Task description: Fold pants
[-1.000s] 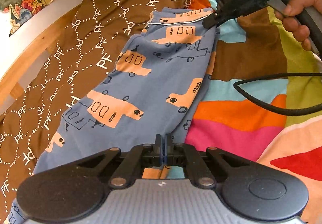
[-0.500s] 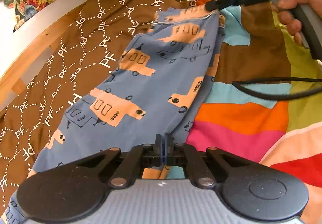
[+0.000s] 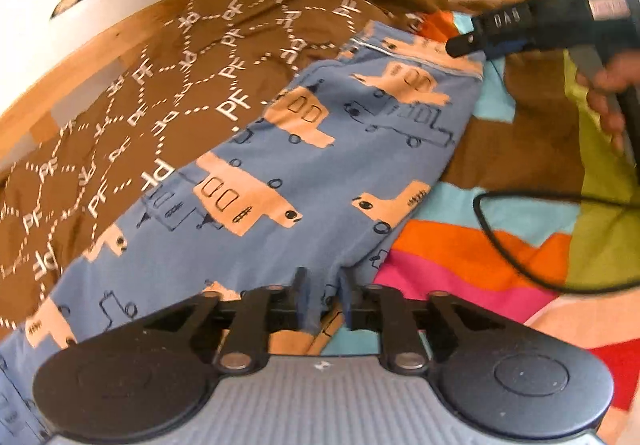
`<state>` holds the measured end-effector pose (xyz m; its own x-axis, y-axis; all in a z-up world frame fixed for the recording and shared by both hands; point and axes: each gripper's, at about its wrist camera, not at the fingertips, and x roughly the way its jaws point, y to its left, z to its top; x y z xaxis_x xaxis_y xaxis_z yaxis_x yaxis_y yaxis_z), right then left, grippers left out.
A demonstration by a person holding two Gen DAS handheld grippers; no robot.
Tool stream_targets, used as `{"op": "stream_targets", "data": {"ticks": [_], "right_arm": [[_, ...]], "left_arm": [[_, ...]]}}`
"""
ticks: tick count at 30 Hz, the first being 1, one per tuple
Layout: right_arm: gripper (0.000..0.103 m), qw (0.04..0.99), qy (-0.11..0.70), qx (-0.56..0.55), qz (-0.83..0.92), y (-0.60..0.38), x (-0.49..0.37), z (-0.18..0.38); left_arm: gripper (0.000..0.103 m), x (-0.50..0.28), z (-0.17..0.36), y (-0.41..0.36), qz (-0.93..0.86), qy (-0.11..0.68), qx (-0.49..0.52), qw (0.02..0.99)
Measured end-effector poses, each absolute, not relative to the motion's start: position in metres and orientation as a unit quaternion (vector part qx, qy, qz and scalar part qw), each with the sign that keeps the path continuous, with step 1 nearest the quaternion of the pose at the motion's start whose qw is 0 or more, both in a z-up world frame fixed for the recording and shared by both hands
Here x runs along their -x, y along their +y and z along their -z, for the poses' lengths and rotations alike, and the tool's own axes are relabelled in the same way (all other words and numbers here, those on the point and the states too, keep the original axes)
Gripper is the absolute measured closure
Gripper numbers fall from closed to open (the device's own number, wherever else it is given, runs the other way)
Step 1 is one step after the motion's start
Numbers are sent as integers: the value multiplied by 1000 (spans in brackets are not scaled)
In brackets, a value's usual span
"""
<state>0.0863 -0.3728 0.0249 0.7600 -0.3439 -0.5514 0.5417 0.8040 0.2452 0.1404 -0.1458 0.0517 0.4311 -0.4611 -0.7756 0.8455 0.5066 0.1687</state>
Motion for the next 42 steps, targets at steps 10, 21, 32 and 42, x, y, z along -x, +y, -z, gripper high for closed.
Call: {"op": "stream_targets", "data": {"ticks": [10,21,32,42], "right_arm": [[15,953,241,-53,175,-331,-110,-35],[10,962,266,16,57,-298,-134,-37],[24,923,315,25,-220,-260,-224,-54],[46,858,360,69,-360,-204,-331,-41]], "left_arm": [[27,-153,-82,-84,339,342,-254,839],[27,-253,-131,-3,211,364,-162,893],[52,-334,-115,-19,272,487,-180,810],[86,-347,-95,-22,289,535,-210,766]]}}
